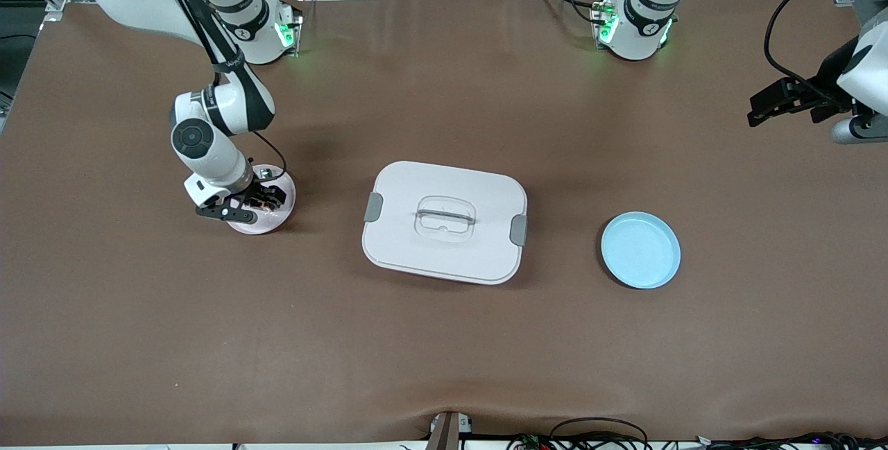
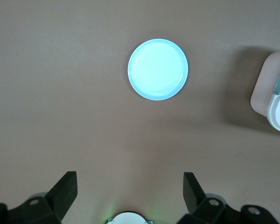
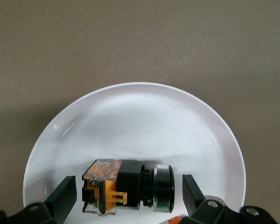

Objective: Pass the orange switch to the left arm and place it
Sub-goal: 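Close the right gripper on the orange switch, then lift the switch with the right gripper while the left gripper approaches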

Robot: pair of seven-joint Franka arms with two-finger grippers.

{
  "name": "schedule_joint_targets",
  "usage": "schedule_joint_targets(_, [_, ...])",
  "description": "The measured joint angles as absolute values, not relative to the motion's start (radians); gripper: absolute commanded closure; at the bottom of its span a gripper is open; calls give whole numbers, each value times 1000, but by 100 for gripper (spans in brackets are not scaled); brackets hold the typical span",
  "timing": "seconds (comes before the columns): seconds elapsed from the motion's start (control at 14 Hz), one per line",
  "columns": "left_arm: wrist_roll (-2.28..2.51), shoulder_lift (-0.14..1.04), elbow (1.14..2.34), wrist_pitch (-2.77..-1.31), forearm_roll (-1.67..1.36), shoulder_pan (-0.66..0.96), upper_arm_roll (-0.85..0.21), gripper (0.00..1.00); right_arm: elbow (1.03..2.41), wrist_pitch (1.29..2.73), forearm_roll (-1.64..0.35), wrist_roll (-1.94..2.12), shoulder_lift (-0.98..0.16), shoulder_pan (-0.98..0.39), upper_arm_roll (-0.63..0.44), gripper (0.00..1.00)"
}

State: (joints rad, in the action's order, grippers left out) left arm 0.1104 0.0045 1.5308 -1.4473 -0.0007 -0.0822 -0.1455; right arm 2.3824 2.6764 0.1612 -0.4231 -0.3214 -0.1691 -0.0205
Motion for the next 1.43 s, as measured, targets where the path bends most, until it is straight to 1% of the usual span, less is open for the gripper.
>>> schedule_joint_targets(0.07, [110,6,1531,-1447,-1,-82,-145,0,2382,2676,161,-423,-322,-169,-20,8])
schedule_joint_targets(0.14, [110,6,1531,-1447,-1,-82,-145,0,2382,2676,161,-423,-322,-170,-20,39])
schedule_joint_targets(0.21, [110,6,1531,-1447,-1,-82,-145,0,2382,2677,161,-424,-322,-170,-21,65])
schedule_joint_targets(0.29, [110,6,1531,-1447,-1,-82,-145,0,2382,2677,161,-429,-322,-170,-21,98])
schedule_joint_targets(0.36, [110,6,1531,-1447,-1,-82,-145,0,2382,2677,161,-439,-322,-170,-22,100])
schedule_joint_targets(0.79, [110,6,1531,-1447,-1,-82,-145,0,2370,2667,161,-533,-319,-169,-25,100])
schedule_joint_targets(0.93, [110,6,1531,-1447,-1,-81,-146,0,2328,2562,160,-549,-305,-169,-27,100])
schedule_joint_targets(1.07, [110,8,1531,-1448,-1,-80,-149,0,2258,2403,119,-562,-274,-168,-28,100])
schedule_joint_targets(1.29, [110,18,1531,-1465,-2,-73,-156,0,2130,2157,-37,-569,-218,-169,-24,100])
schedule_joint_targets(1.43, [110,29,1531,-1504,-26,-55,-166,0,2061,2057,-128,-604,-189,-173,-21,100])
